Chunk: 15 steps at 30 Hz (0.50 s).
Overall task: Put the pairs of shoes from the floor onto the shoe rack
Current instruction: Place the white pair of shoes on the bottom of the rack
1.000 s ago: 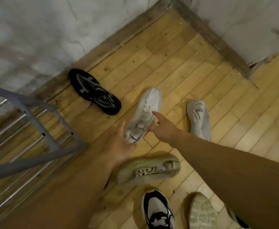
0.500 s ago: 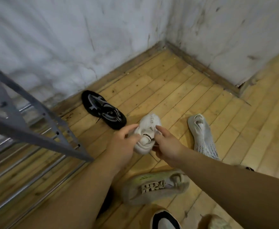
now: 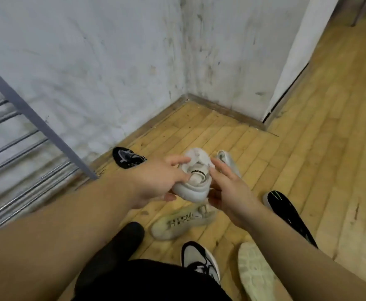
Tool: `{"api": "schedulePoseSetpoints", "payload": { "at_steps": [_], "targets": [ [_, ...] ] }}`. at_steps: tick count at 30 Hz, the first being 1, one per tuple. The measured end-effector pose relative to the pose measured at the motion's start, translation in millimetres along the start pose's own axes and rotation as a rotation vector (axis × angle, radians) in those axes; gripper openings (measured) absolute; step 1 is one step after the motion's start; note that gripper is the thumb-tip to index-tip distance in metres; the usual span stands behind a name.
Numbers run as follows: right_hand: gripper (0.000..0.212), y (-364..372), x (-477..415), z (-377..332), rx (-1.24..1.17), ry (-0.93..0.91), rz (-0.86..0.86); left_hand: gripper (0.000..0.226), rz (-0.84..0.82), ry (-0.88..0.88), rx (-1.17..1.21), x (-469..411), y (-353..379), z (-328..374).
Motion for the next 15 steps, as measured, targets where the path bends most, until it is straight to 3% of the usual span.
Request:
{"api": "schedulePoseSetpoints", "payload": {
  "at_steps": [5, 9, 15],
  "targets": [
    [0.043, -59, 46, -12, 0.098, 0.054, 0.046, 0.04, -0.086, -0.035, 0.049, -2, 64, 28],
    [0.048, -97, 70, 17, 0.151, 0.123, 0.109, 0.042, -0.132, -0.108, 0.147, -21, 98, 5],
    [0.067, -131, 92, 74, 0.256, 0.251, 0.208, 0.045, -0.094, -0.26, 0.033, -28, 85, -39]
  ]
}}
Point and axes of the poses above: each hand's wrist, its own x-axis away from the middle knuckle, its own y-axis out of the palm, z = x × y, the point moved 7 cm from there along -x, towards the middle knuckle, and after that the axes turned 11 degrees about -z, right-handed, at the moved point
